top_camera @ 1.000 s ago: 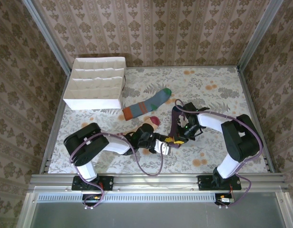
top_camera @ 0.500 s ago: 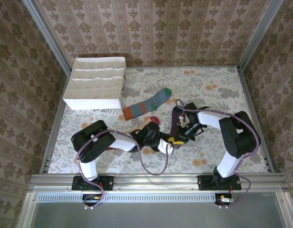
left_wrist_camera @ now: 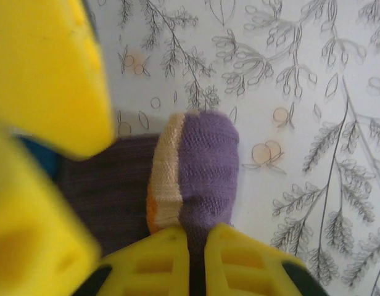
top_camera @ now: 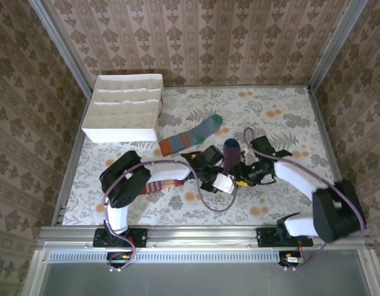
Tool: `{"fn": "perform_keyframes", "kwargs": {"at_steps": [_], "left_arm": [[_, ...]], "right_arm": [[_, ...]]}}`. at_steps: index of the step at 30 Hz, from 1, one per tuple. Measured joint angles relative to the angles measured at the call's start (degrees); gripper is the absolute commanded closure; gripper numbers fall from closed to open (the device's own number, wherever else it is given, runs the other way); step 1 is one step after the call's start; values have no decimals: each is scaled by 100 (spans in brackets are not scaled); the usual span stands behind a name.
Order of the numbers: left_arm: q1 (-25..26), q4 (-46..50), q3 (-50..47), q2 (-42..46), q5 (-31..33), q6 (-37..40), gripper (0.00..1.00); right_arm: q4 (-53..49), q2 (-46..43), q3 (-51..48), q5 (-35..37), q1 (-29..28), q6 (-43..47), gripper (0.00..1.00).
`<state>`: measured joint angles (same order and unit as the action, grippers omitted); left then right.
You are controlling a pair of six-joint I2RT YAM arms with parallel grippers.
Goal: Roll the socks
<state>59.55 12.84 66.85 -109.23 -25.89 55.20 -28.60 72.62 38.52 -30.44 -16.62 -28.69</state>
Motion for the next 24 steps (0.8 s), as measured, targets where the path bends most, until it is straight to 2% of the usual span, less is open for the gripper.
{"fn": "perform_keyframes", "kwargs": {"at_steps": [4,8,10,15,24], "left_arm": [[-59,914,579,-339,-549,-468,99],[-162,1659,1014,-699,-1176,-922,98],[-302,1853,1263,-881,-1394,-1309,98],[-568,1976,1386,-1054,-1768,-2081,98],[-603,1781,1338,-1073,-1832,-2896,97]], "right_arm": [[815,-1003,-844,337,22,-520,55],[1493,-1451,-1504,645,13,-966,54],[1611,-1528,-1711,632,-166,-1082,54],[1657,-1628,-1808,634,-457,-1207,54],[1727,-2496,-2352,876,-728,-1453,53]]}}
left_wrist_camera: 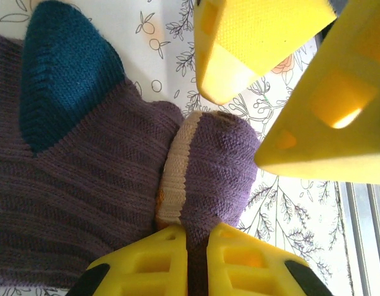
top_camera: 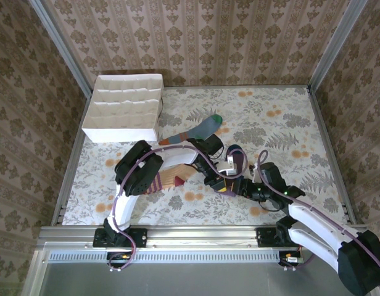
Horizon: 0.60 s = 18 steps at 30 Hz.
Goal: Roll the socks
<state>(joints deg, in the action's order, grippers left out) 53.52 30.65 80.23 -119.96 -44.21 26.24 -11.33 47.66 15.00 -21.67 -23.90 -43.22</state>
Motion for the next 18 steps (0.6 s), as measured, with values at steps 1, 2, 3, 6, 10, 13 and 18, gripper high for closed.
{"fn": "perform_keyframes", "kwargs": {"at_steps": [1,2,3,6,10,13,18], "left_arm": [[2,-46,-20,0,0,-33,97],[4,-83,-35,0,-2,-59,97],[4,-120,-48,0,-17,-81,97],[7,-229,-79,0,-48,-107,97],[13,-365,-109,0,-66,-120,96],[28,-431,-118,0,-63,-118,96],[44,-629,-225,13,-66,-96,91]], "right_arm": [[2,-7,-31,26,-7,-33,53],[2,-4,-48,35,-20,-52,53],[4,-2,-59,42,-28,-66,53],[101,37,-68,52,-76,-122,53],[273,299,-63,76,-157,-203,55],[348,656,-37,138,-254,-227,63],[278,1163,232,323,-317,-413,90]]}}
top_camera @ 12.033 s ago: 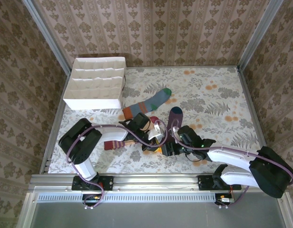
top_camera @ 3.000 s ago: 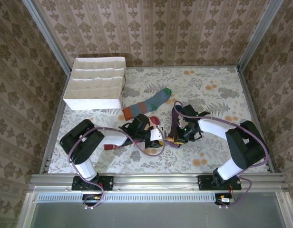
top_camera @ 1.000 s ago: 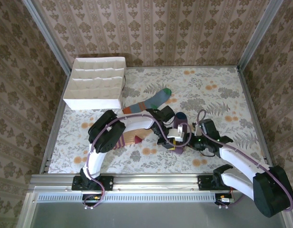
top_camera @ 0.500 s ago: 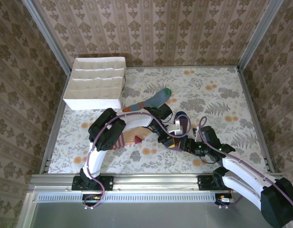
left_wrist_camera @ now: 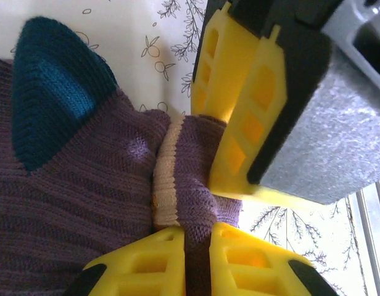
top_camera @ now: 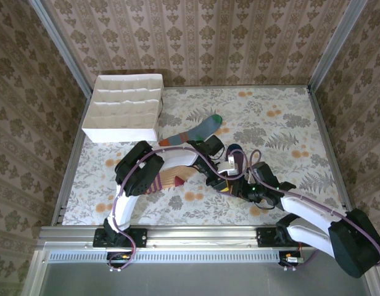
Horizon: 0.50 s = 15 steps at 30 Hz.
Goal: Roll the socks
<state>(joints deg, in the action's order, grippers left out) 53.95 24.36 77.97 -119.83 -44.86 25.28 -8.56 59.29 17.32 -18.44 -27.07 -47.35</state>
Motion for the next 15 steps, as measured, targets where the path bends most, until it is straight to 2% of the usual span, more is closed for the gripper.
{"fn": "perform_keyframes", "kwargs": {"at_steps": [6,15], "left_arm": [[0,-1222,-1060,614,125,151,79],[70,-3056,-2922,2057,986,767,74]], "right_arm": [[-551,90,315,229,-35,-92,97],[-898,544,649,295,-9,-87,97]]}}
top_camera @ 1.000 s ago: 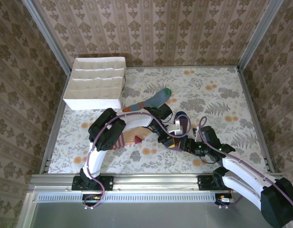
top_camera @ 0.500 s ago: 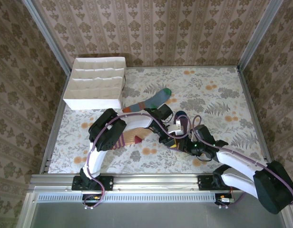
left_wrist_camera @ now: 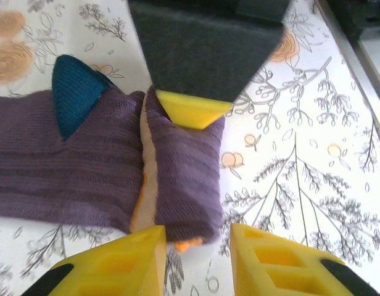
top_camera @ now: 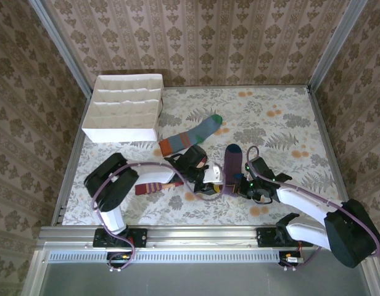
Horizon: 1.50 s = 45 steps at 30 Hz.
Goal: Roll the socks
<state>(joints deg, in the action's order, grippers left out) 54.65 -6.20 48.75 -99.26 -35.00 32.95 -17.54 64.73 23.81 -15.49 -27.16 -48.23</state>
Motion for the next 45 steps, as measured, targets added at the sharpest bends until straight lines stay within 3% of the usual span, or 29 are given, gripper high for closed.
{"fn": "perform_keyframes", "kwargs": {"at_steps": [8,21,23,27,35,45], "left_arm": [[772,-1355,-844,461,1211,986,71],[979,-1786,-479,-396,1958,1836,71],[994,-1709,-398,-450,2015,1921,77],[1032,-1005,83,-551,2114,2024,100],[837,1001,1464,-975,1423,1639,100],[61,2345,2564,-1668,-330,35,100]], "right_arm": [[-245,179,212,-33,17,15,98],[-369,343,310,-295,190,197,100],[-396,387,341,-361,238,227,99],[-522,407,382,-514,358,337,90],[-848,-181,385,-570,640,452,59],[-826,-610,382,-575,828,501,52]]}}
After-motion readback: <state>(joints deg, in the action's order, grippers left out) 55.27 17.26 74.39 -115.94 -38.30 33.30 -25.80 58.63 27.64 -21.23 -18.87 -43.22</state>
